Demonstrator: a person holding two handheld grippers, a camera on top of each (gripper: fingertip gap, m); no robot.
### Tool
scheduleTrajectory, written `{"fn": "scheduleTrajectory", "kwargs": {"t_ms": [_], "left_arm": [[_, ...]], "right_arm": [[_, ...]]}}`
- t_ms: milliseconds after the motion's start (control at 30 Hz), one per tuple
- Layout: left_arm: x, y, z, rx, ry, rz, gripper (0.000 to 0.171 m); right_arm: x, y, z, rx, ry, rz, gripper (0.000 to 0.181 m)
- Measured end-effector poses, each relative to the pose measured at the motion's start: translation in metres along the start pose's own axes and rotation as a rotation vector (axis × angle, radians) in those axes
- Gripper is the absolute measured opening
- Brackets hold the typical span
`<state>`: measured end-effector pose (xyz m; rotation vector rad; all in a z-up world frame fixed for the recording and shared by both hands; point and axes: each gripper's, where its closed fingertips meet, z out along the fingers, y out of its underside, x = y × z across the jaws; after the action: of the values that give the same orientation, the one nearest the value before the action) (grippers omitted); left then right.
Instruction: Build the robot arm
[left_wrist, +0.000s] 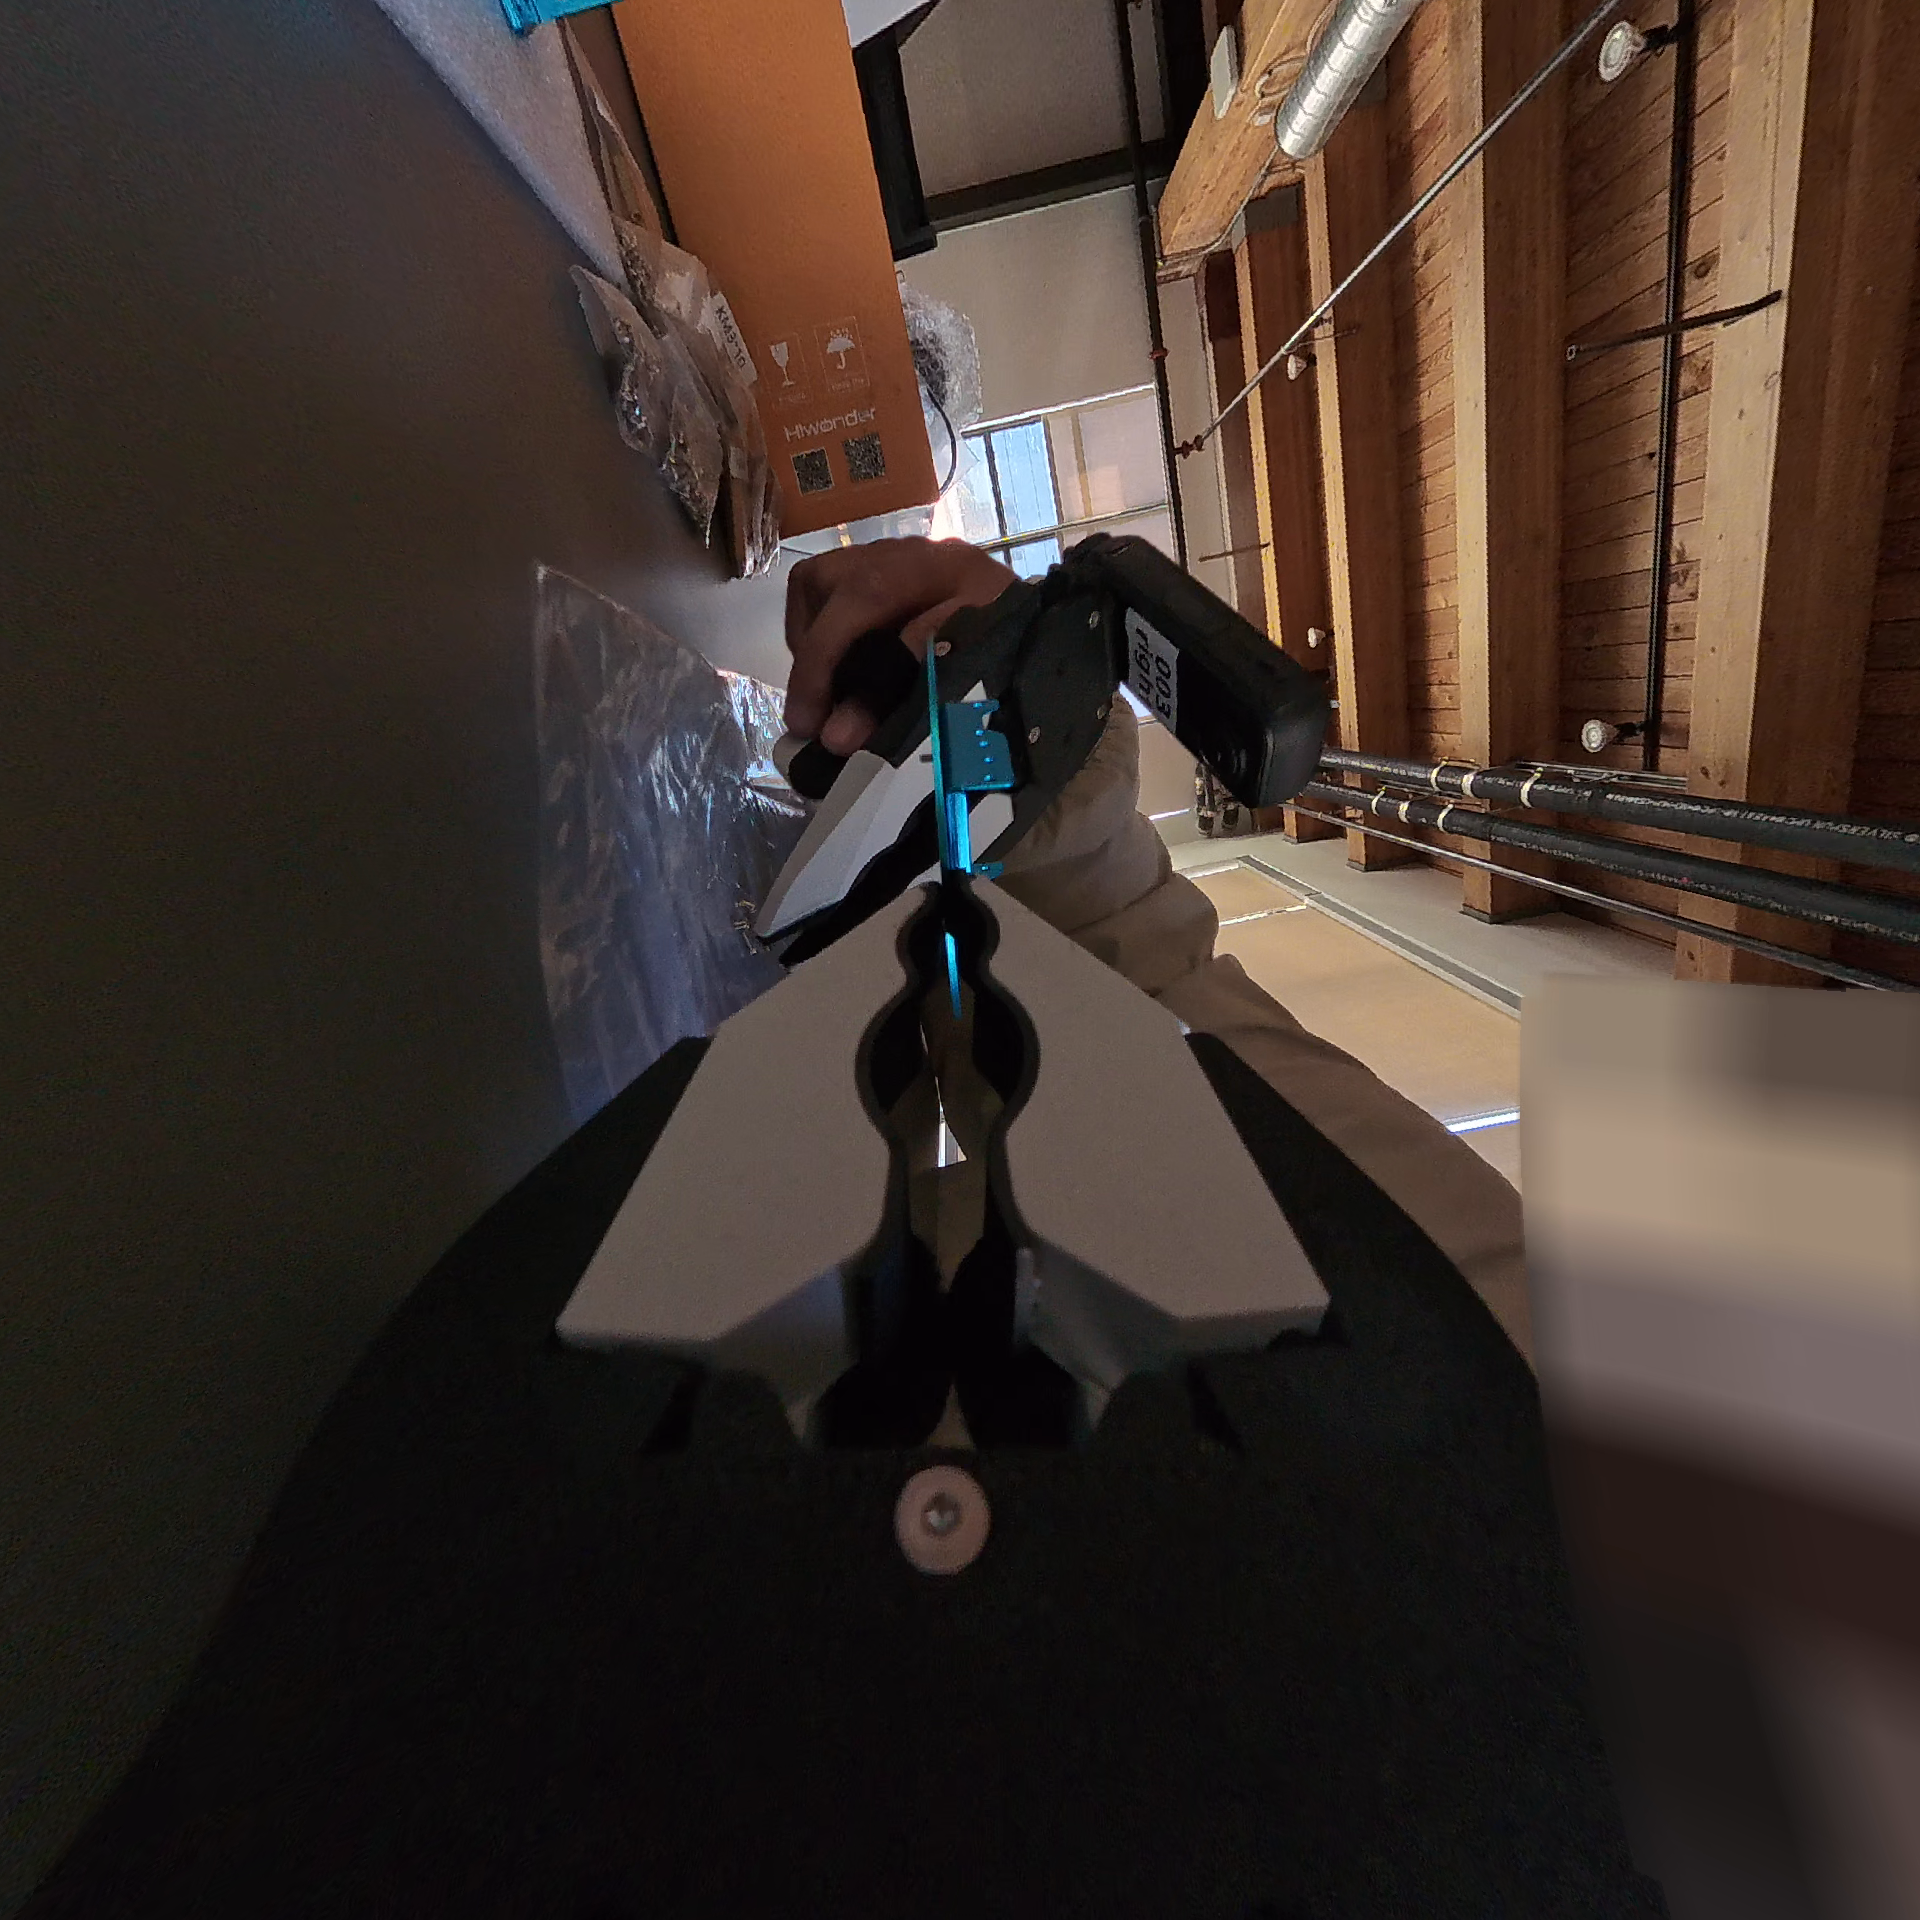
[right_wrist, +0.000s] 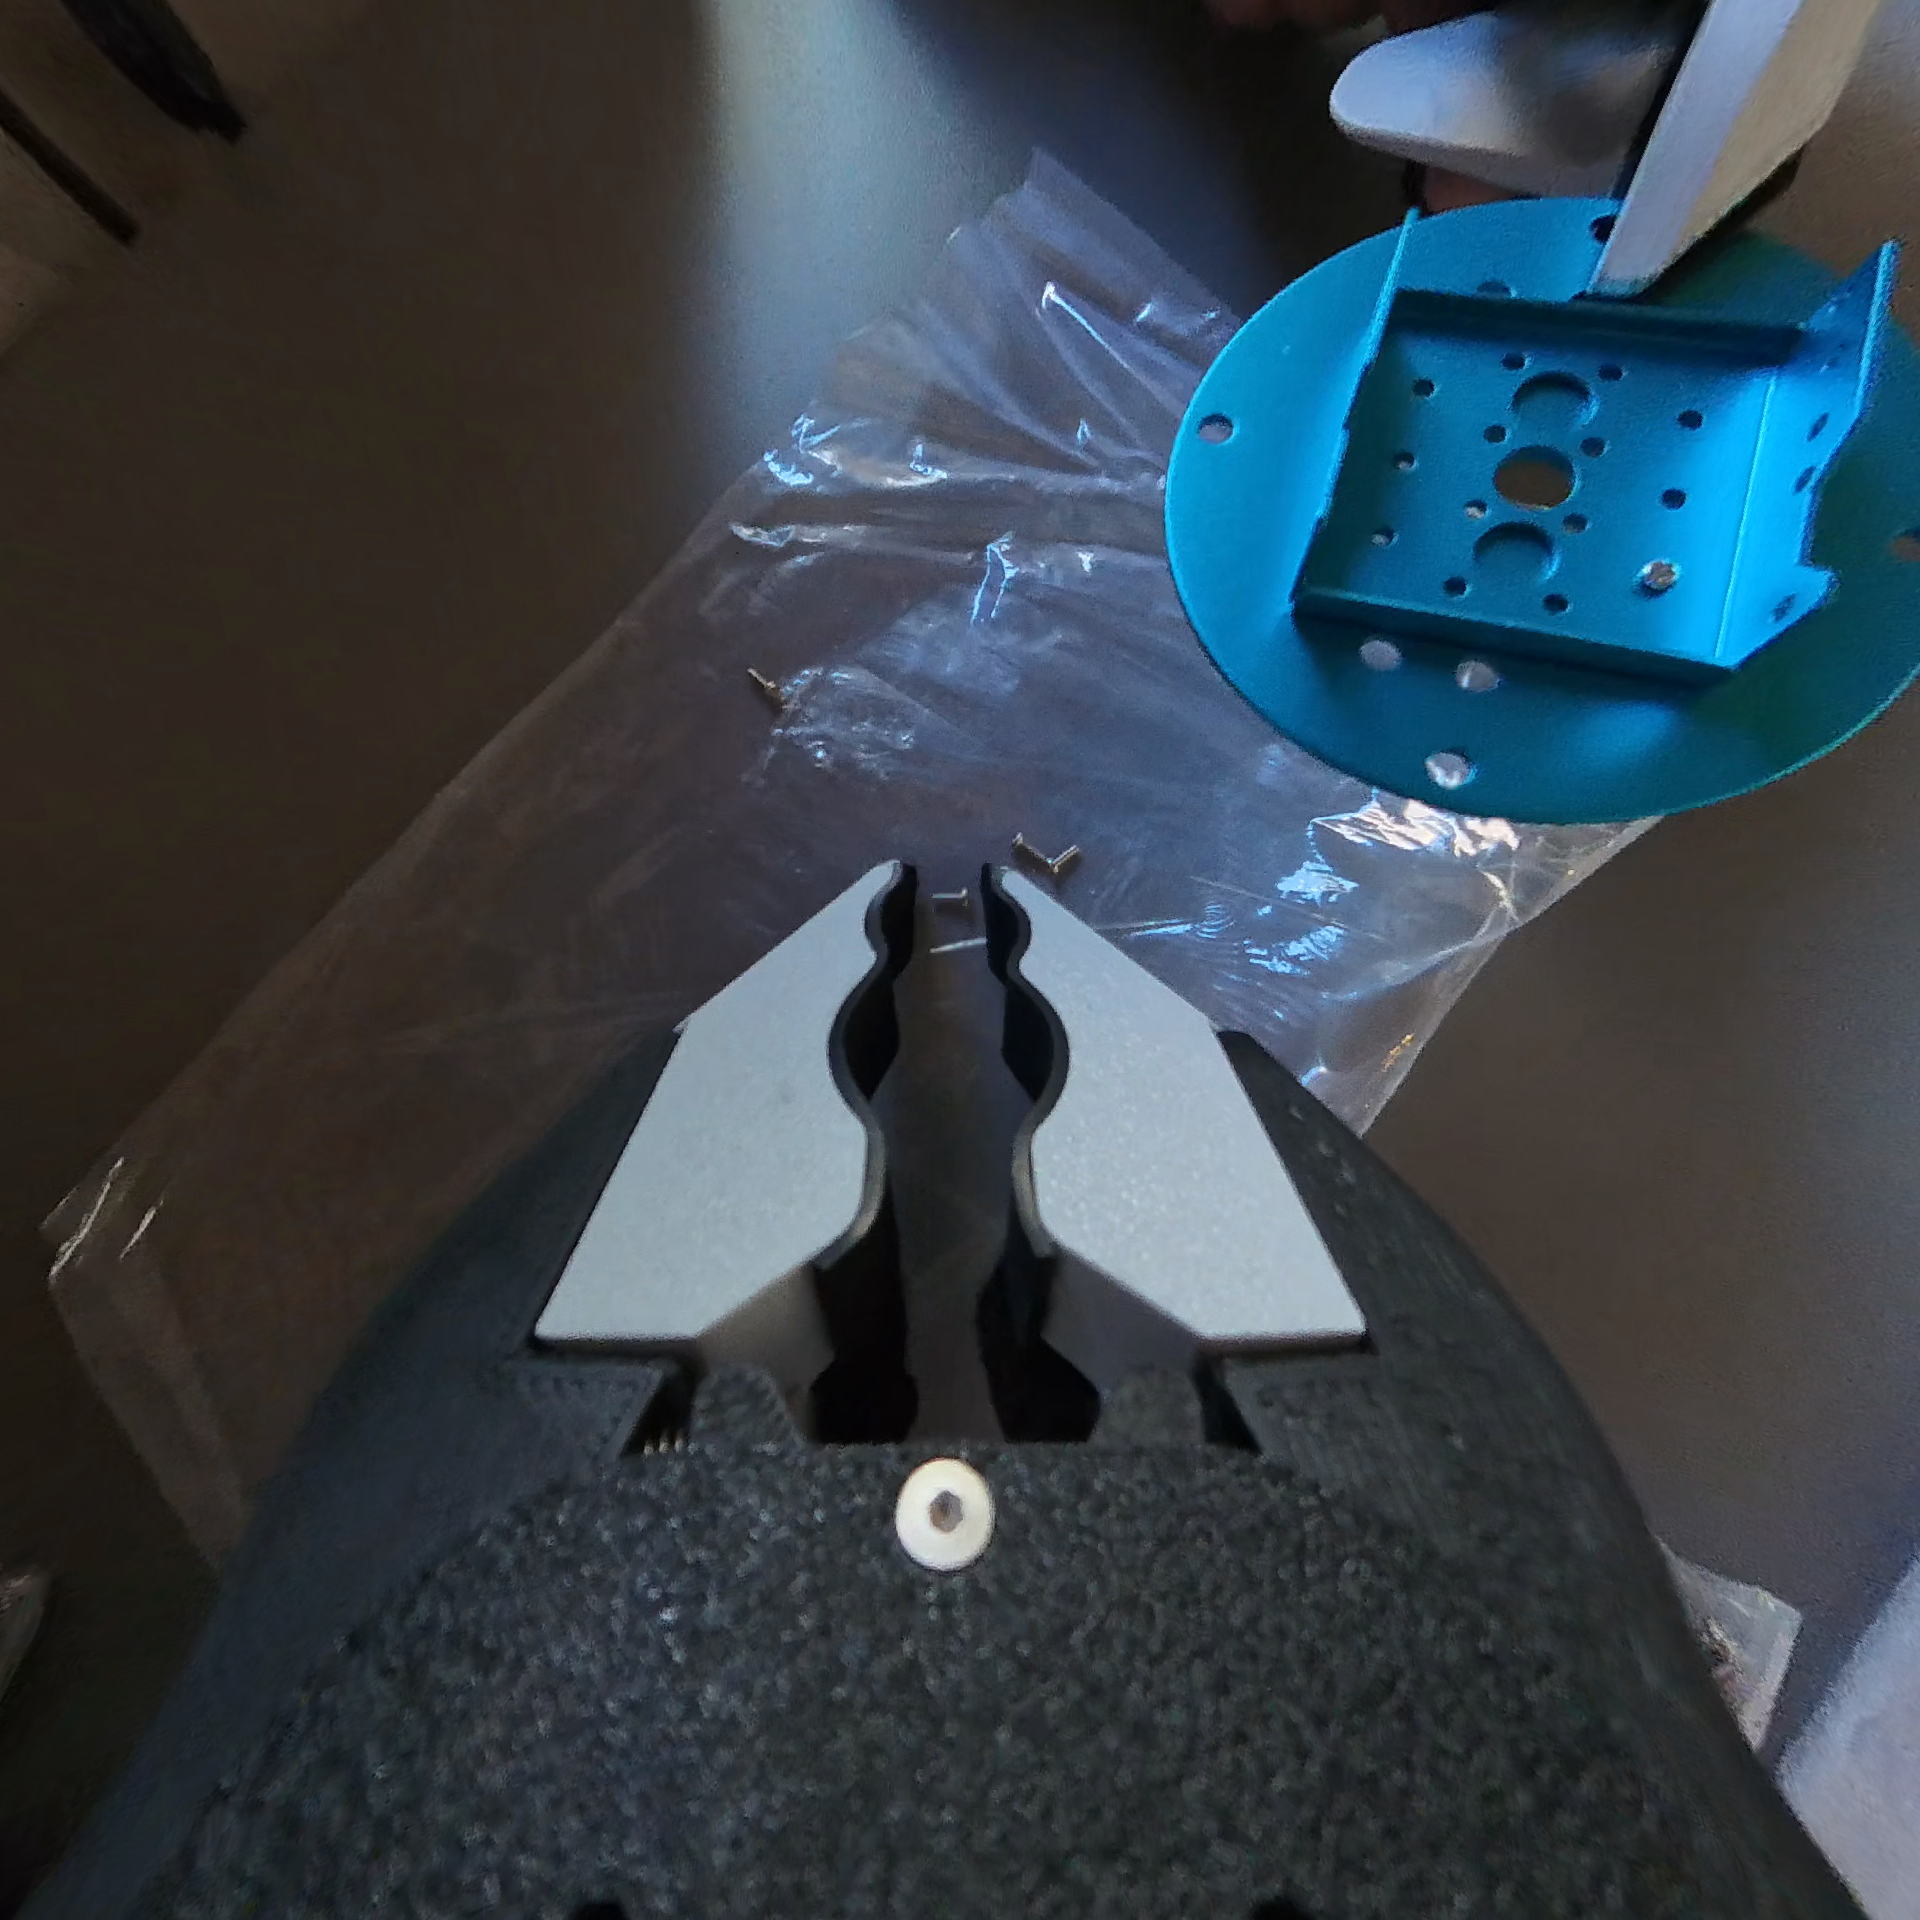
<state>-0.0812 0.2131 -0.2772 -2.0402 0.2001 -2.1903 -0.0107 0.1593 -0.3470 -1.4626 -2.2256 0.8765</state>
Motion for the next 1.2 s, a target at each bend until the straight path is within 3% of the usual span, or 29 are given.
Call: {"fn": "scheduleTrajectory", "kwargs": {"t_ms": [1200], "left_arm": [[0.000, 0.000, 0.000, -0.002, -0.005, 0.008, 0.000]], "right_arm": [[-0.013, 0.012, -0.008, 0.008, 0.122, -0.051, 0.004]]}}
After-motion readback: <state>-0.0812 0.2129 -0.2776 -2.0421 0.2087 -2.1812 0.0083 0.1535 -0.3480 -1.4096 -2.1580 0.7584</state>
